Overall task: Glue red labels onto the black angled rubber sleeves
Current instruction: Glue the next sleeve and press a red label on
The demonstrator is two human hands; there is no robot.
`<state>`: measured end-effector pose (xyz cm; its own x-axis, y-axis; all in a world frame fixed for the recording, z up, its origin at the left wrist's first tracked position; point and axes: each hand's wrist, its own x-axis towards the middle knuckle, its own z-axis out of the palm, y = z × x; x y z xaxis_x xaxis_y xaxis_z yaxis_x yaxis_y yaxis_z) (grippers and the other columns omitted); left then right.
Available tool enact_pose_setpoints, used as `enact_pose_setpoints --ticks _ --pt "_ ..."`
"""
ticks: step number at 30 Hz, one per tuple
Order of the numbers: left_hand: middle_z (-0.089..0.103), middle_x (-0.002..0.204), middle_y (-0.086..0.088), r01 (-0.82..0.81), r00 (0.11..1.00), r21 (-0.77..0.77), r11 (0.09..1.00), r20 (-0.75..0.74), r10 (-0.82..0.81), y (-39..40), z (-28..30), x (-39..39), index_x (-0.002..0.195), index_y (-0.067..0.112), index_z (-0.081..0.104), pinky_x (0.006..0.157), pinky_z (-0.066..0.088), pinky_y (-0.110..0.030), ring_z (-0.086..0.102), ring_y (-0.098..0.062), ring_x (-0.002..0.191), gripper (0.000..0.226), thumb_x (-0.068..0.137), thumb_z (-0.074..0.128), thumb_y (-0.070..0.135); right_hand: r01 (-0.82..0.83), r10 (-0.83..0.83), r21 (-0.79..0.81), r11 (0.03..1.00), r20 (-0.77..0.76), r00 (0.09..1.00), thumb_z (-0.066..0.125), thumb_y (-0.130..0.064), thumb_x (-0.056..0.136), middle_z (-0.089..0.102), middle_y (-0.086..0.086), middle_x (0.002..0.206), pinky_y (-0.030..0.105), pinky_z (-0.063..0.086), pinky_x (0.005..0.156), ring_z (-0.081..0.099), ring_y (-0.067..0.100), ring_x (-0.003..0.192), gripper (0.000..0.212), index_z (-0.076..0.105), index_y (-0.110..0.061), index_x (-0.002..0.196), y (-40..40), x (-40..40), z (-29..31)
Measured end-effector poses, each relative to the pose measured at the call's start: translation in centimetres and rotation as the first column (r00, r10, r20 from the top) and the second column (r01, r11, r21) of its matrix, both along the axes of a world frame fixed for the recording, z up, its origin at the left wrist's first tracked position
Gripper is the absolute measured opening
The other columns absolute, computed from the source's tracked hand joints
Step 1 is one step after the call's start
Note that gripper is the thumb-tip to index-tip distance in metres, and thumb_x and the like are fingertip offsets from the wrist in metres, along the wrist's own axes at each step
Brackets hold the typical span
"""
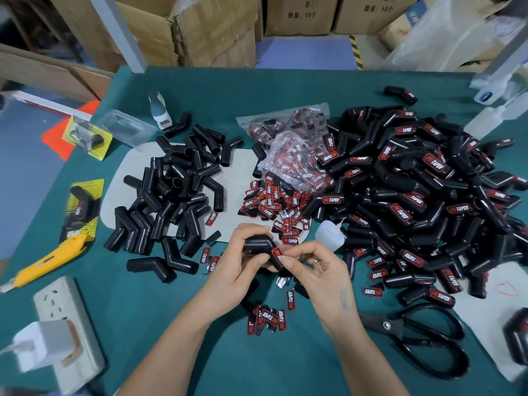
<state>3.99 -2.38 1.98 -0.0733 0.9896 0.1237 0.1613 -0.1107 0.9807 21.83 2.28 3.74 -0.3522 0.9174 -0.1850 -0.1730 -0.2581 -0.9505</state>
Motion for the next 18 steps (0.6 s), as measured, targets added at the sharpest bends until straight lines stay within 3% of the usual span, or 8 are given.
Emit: enact_pose_setpoints --ticks 6,9,18 --pt "0.051 0.126 -0.015 0.001 1.0 -0.021 1.0 0.018 0.0 -0.03 0.2 0.06 0.135 0.033 0.048 0.088 0.058 -0.03 0.07 -0.024 0.097 0.044 0.103 0.054 0.002 0.008 -0.008 0.005 1.0 0.016 1.0 0.085 -0.024 0.083 0.079 0.008 0.108 0.029 0.059 0.091 0.075 0.023 0.104 0.009 0.078 -0.022 0.088 -0.02 -0.1 -0.31" --pt "0.051 0.126 -0.006 0.002 1.0 -0.023 1.0 0.015 -0.002 -0.03 0.2 0.22 0.134 0.035 0.048 0.088 0.058 -0.03 0.07 -0.025 0.097 0.045 0.103 0.054 0.003 0.008 -0.008 0.015 1.0 0.025 1.0 0.082 -0.018 0.085 0.079 0.007 0.108 0.03 0.059 0.092 0.075 0.024 0.106 0.006 0.078 -0.022 0.088 -0.08 -0.14 -0.52" --pt "0.053 0.126 0.001 -0.003 1.0 -0.022 1.0 -0.009 0.002 -0.09 0.2 0.27 0.136 0.041 0.048 0.088 0.057 -0.028 0.069 -0.026 0.098 0.048 0.104 0.055 0.006 0.007 -0.012 0.052 0.999 0.087 0.996 0.084 -0.015 0.089 0.079 0.006 0.106 0.036 0.061 0.092 0.075 0.026 0.102 0.009 0.078 -0.022 0.09 -0.19 0.09 -0.78"
